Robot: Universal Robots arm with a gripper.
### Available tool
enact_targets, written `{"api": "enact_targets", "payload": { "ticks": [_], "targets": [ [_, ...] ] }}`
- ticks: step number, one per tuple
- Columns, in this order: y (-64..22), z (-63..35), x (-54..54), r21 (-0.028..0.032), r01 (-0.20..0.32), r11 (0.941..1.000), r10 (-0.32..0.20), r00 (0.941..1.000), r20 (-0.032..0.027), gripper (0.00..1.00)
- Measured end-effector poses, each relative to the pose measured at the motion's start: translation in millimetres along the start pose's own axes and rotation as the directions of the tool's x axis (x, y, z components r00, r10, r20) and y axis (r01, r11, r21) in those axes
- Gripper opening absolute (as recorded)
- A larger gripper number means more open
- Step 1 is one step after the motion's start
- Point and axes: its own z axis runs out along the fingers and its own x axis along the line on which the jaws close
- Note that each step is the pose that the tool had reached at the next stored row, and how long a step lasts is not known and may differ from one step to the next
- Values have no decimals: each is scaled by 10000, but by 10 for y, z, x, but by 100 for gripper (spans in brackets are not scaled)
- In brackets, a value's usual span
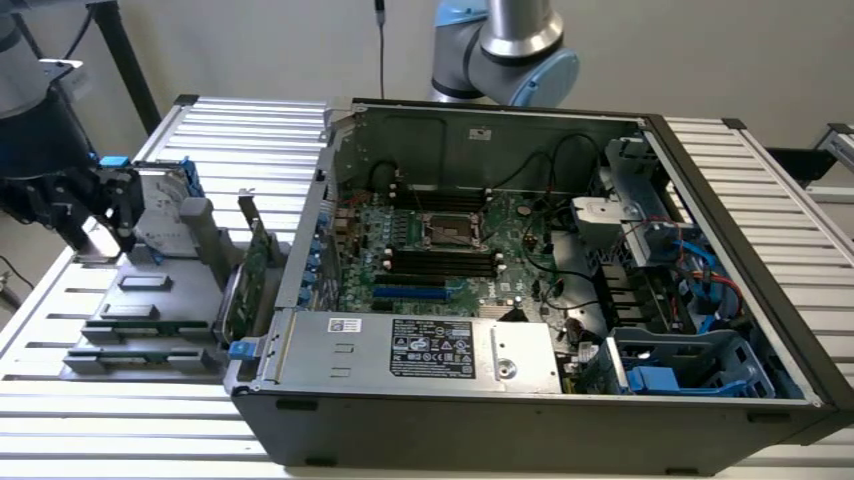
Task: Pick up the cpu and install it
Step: 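Pick up the cpu and move it towards the insertion slot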
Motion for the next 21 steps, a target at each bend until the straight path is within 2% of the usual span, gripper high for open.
{"api": "enact_targets", "payload": {
  "ticks": [11, 21],
  "targets": [
    [6, -502, -253, -2, 66, 10000, -66, 9999, -118, 55],
    [10, -945, -672, -4, 99, 10000, -99, 9997, -233, 55]
  ]
}}
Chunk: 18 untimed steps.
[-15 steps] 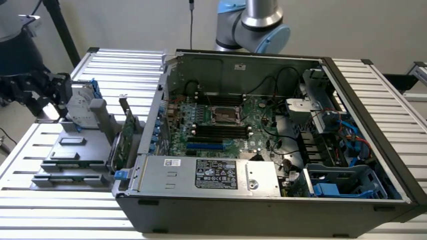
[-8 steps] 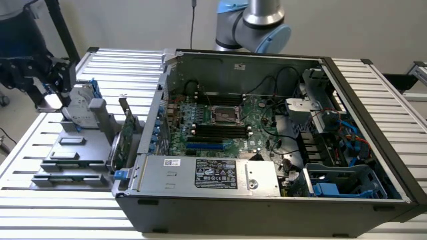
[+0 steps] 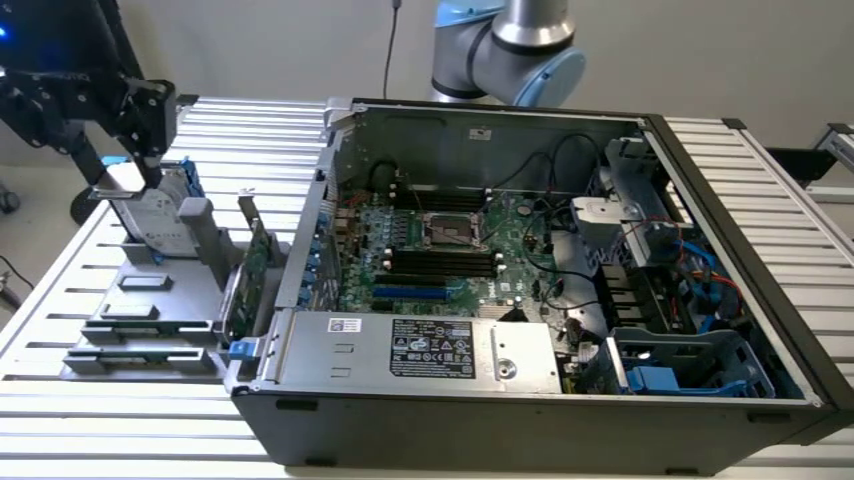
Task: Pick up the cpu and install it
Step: 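Pick up the cpu and move it towards the insertion slot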
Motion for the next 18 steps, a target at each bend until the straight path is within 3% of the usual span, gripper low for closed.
{"api": "enact_targets", "payload": {
  "ticks": [8, 18],
  "targets": [
    [0, -204, -356, -5, -1, 10000, 1, 10000, -46, 55],
    [4, -248, -808, -38, 0, 10000, 0, 10000, -52, 55]
  ]
}}
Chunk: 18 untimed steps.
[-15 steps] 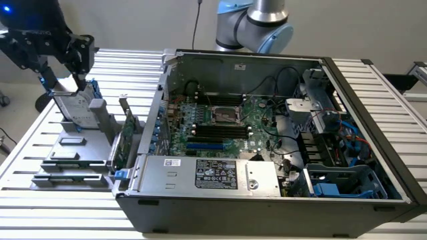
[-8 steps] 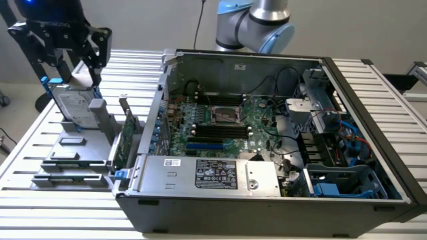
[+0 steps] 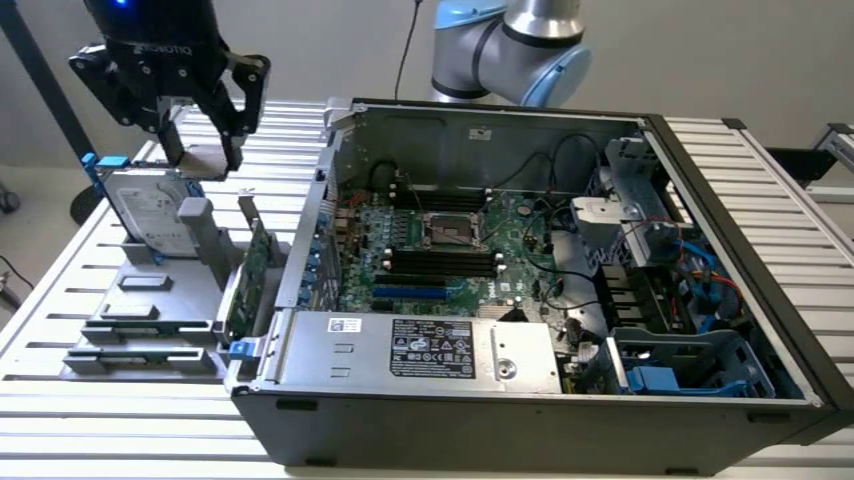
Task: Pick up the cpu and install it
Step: 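Pick up the cpu and move it towards the insertion slot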
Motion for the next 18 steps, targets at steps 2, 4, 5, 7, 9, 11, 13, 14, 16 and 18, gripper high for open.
{"api": "enact_targets", "payload": {
  "ticks": [2, 4, 5, 7, 9, 11, 13, 14, 16, 18],
  "targets": [
    [-1, -4, -91, -43, 3, 10000, -3, 10000, 1, 55],
    [-1, -8, -181, -76, 4, 10000, -4, 10000, 2, 55],
    [-2, -10, -226, -92, 4, 10000, -4, 10000, 2, 55],
    [-2, -12, -320, -123, 7, 9999, -7, 10000, 3, 55],
    [0, -11, -410, -135, 7, 9999, -7, 10000, 3, 55],
    [2, -10, -500, -143, 7, 9999, -7, 10000, 3, 55],
    [5, -8, -591, -150, 8, 9999, -8, 10000, 2, 55],
    [6, -7, -637, -153, 7, 9999, -7, 10000, 2, 55],
    [9, -3, -729, -158, 8, 9999, -8, 10000, 2, 55],
    [13, -1, -822, -166, 8, 9999, -8, 10000, 2, 55]
  ]
}}
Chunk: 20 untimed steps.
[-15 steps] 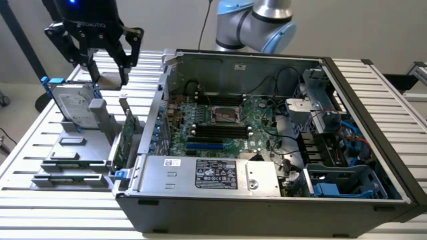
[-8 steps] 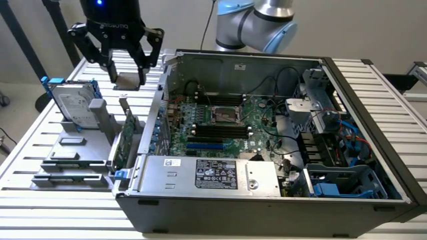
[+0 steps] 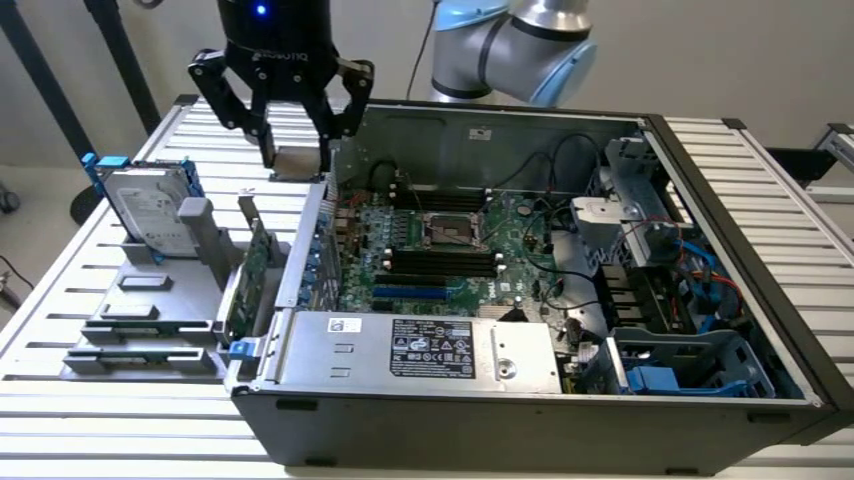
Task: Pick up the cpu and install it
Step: 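Pick up the cpu and move it towards the insertion slot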
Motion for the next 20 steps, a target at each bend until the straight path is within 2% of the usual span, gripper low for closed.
{"api": "enact_targets", "payload": {
  "ticks": [10, 20],
  "targets": [
    [64, 75, -458, -4, -1, 10000, 1, 10000, -5, 55],
    [296, 246, -912, -5, 0, 10000, 0, 10000, -4, 55]
  ]
}}
